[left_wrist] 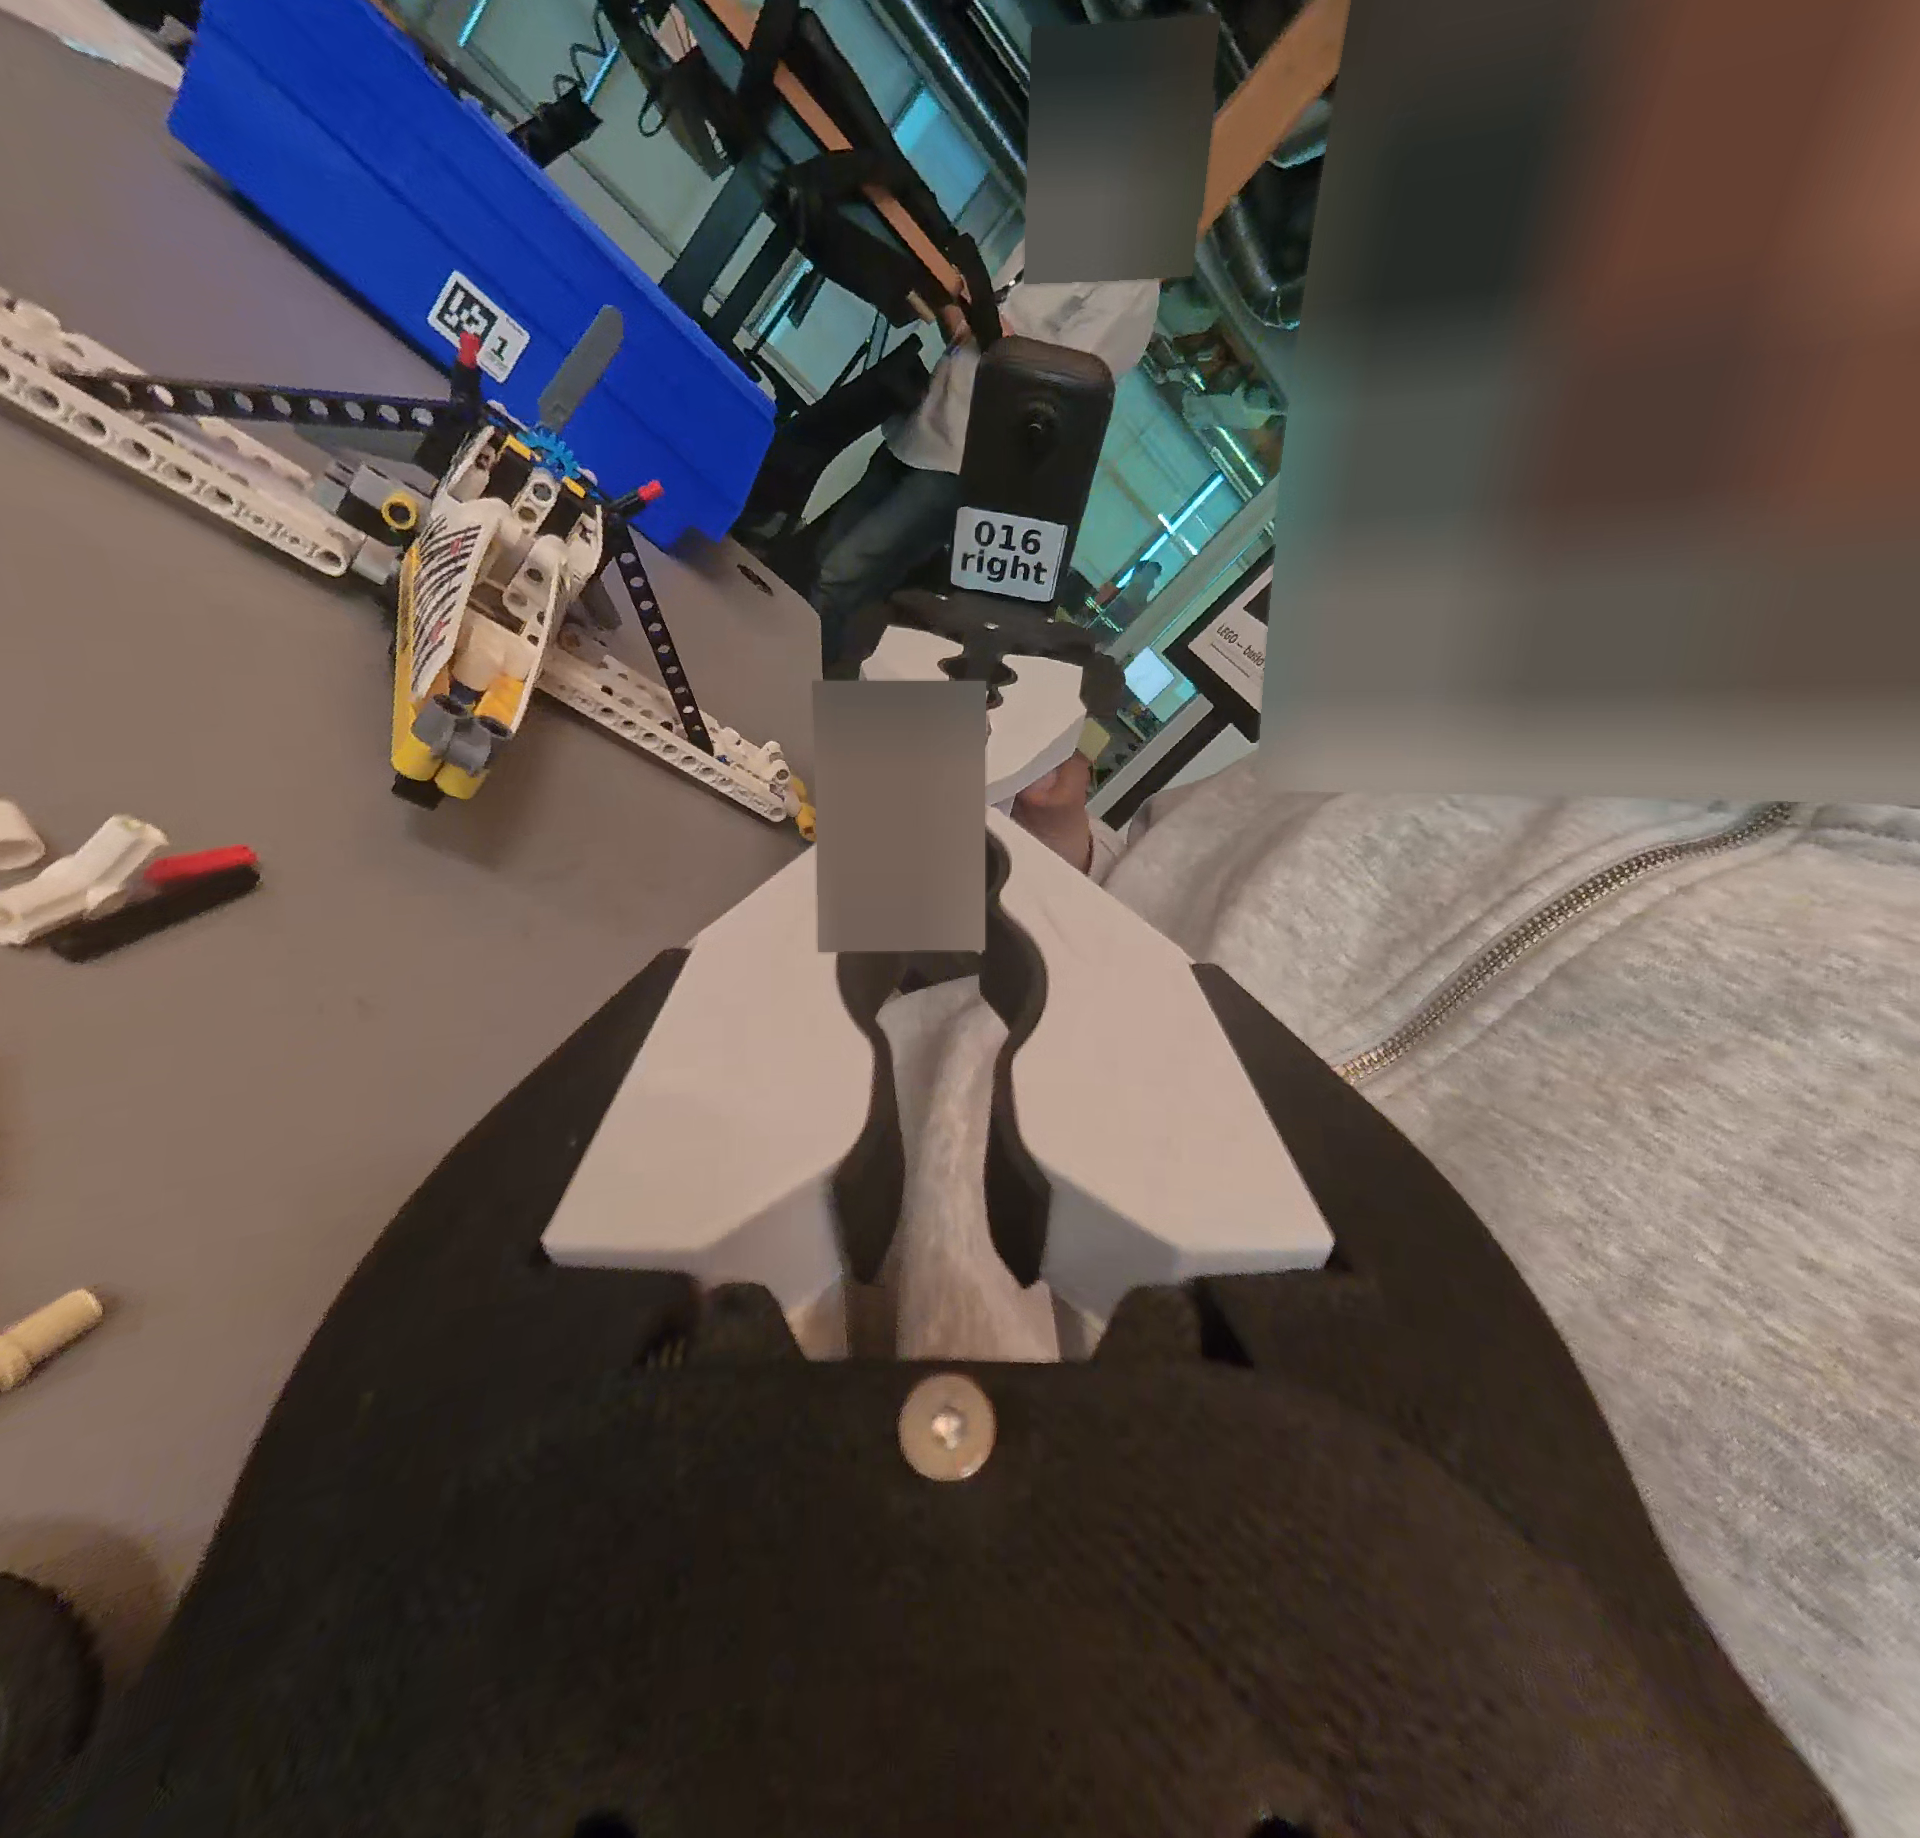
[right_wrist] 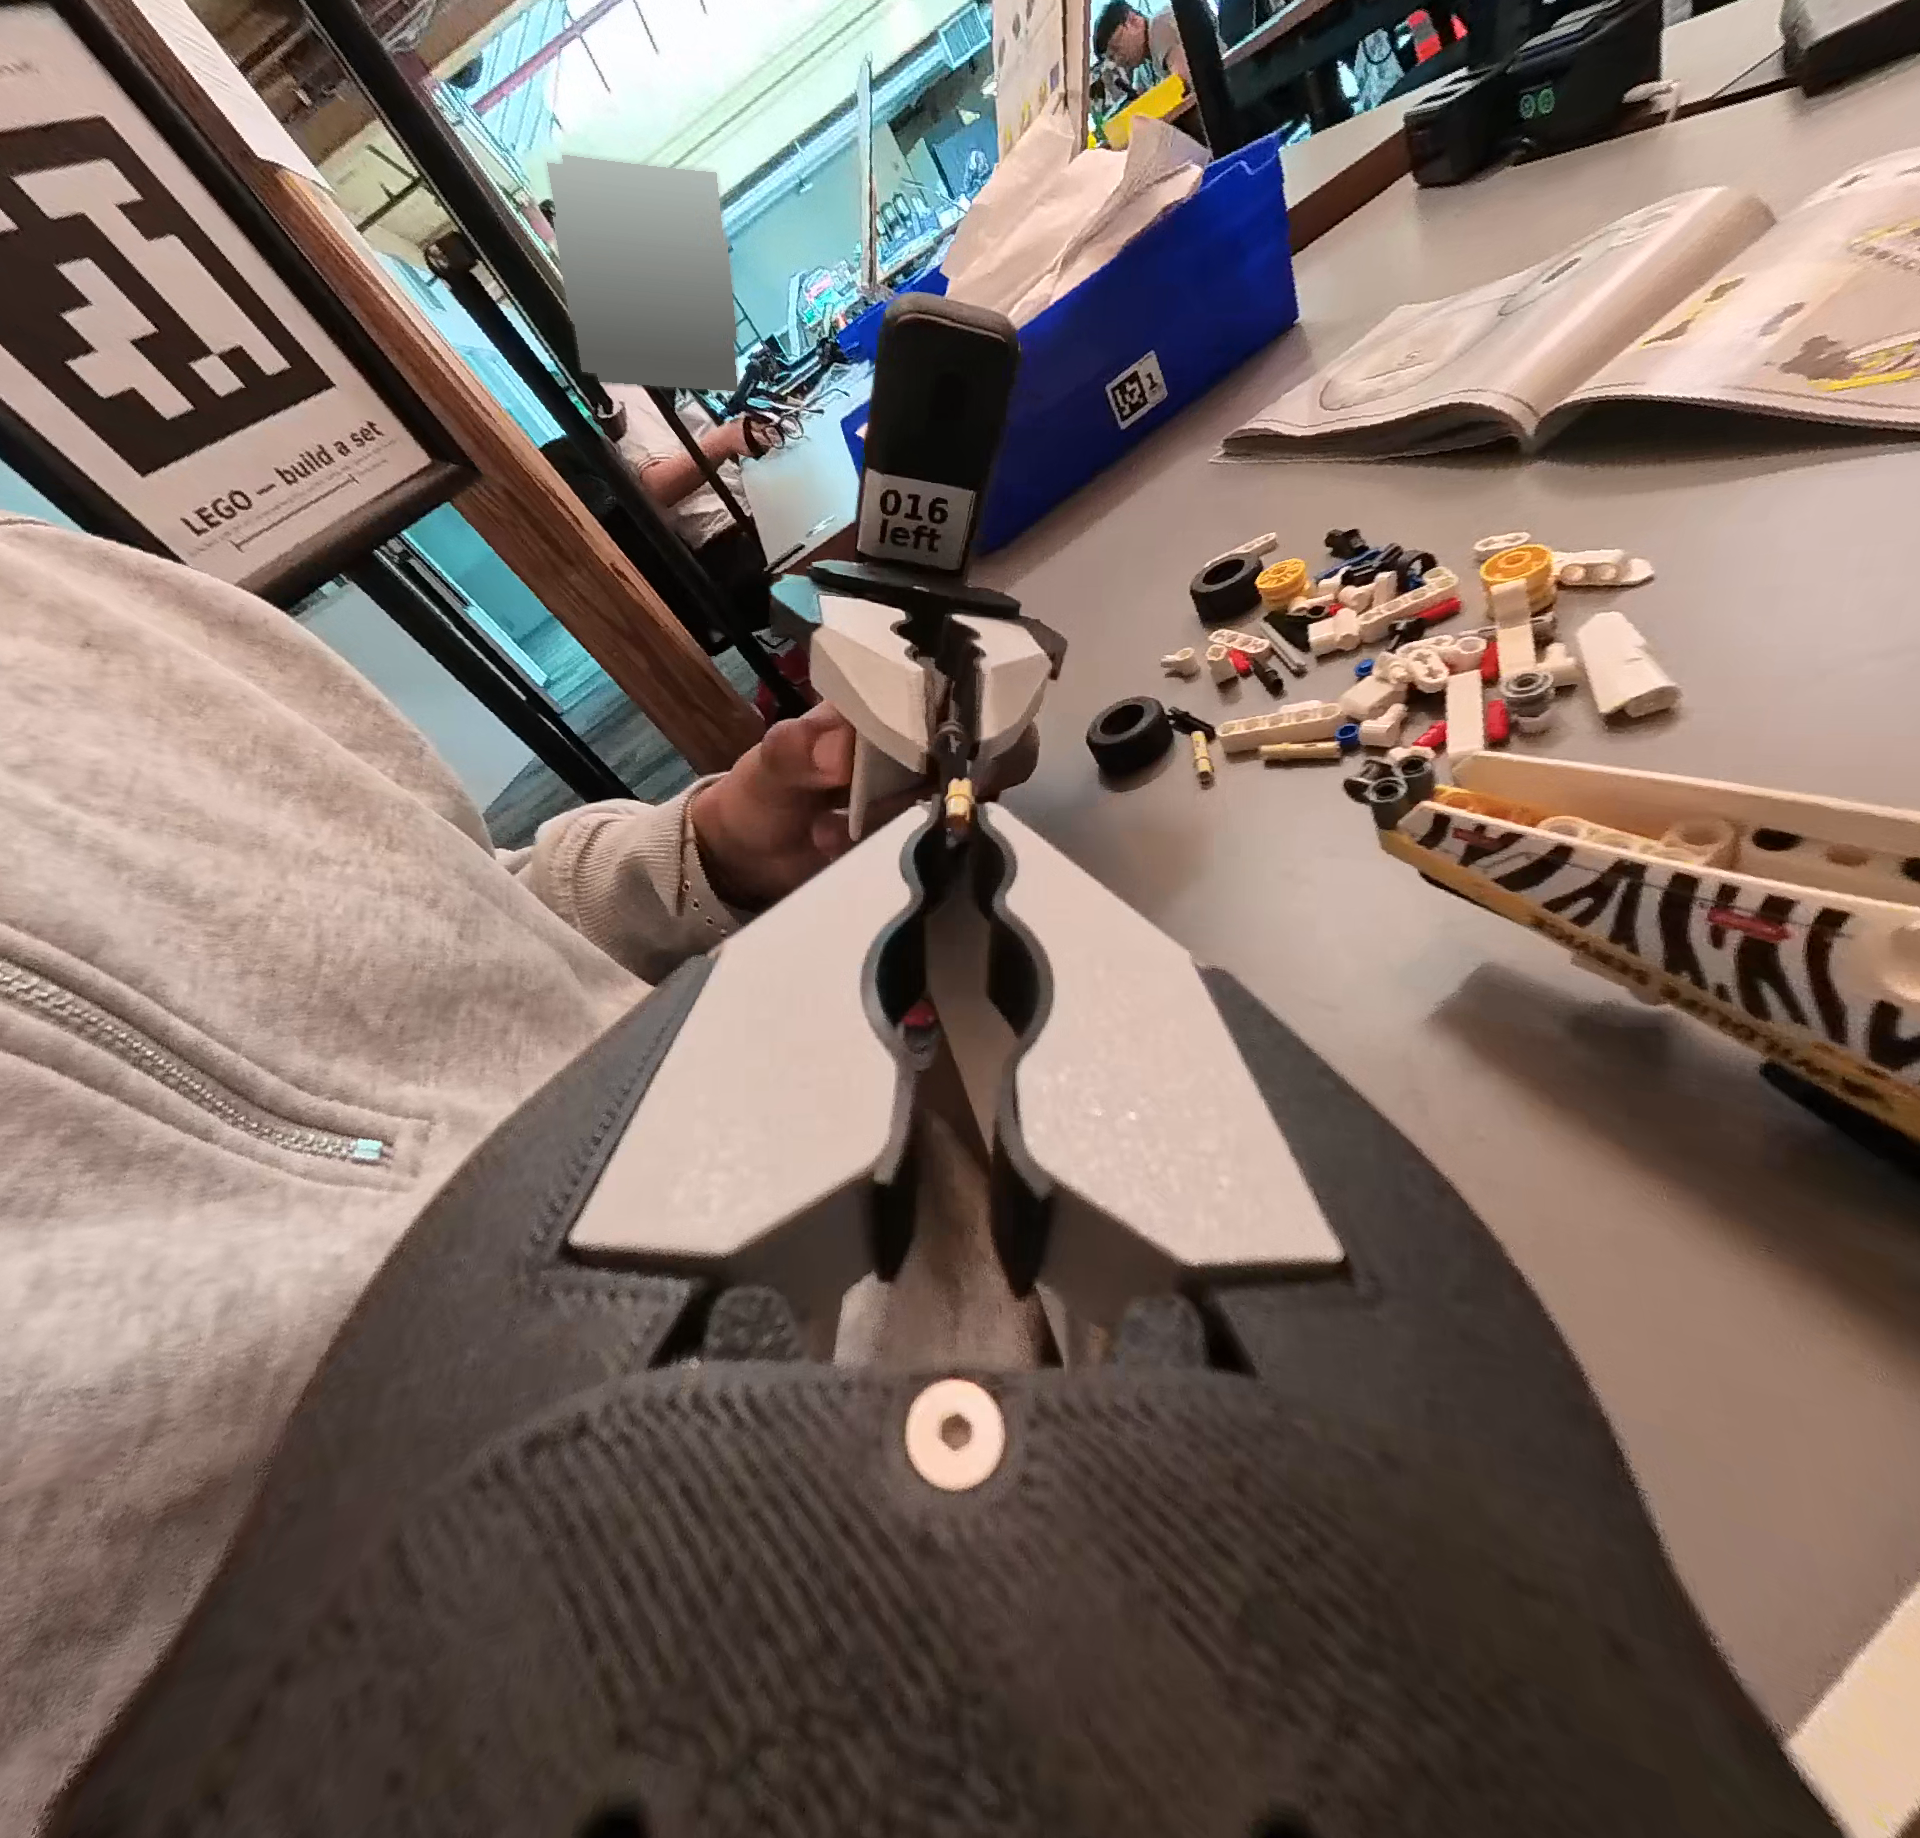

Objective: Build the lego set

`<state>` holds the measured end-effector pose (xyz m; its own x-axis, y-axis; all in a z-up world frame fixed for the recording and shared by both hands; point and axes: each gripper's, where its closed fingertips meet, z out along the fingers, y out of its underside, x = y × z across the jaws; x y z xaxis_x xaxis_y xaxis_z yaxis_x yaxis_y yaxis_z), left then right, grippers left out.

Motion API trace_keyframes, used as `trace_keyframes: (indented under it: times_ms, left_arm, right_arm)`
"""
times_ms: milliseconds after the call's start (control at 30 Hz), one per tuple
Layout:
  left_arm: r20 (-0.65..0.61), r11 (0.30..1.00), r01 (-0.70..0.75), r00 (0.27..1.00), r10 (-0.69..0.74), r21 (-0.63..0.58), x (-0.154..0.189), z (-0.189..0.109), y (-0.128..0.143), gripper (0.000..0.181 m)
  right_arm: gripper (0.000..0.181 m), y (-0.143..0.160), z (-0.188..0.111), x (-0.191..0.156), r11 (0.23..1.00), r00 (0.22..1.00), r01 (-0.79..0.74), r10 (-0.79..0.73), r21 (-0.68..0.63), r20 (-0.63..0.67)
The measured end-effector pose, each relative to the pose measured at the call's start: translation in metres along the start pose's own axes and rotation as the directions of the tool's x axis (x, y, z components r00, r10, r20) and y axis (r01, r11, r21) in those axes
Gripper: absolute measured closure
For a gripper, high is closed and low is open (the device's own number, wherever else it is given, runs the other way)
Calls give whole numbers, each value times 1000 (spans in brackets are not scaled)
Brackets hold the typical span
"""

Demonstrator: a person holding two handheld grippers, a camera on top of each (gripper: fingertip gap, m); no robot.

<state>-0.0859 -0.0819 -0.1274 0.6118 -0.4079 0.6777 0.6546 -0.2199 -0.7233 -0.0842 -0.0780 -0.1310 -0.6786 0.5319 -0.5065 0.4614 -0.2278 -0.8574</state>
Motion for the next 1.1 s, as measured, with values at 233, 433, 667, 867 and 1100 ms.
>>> trace_keyframes:
  times_ms: [233, 433, 667, 867, 1100]
  left_arm:
    - [30, 998, -59, 998, 60, -36, 0, 5, 4, 179]
    - [90, 983, -175, 980, 180, -61, 1, 7, 4, 178]
    - [131, 959, -255, 954, 271, -124, -1, 11, 9, 178]
    - [137, 957, -262, 951, 278, -122, -2, 10, 8, 178]
    - [153, 948, -281, 941, 303, -150, -4, 12, 11, 178]
  right_arm:
    - [180, -1, 0, -1, 999, 998, -52, 52, 11, 33]
    - [180, 0, 0, -1, 989, 988, -145, 144, 14, 63]
    - [181, 1, -4, 0, 973, 969, -230, 228, 11, 97]
    - [181, 5, -3, 0, 966, 960, -260, 260, -12, 102]
    - [180, 5, -3, 0, 951, 944, -308, 306, -10, 126]
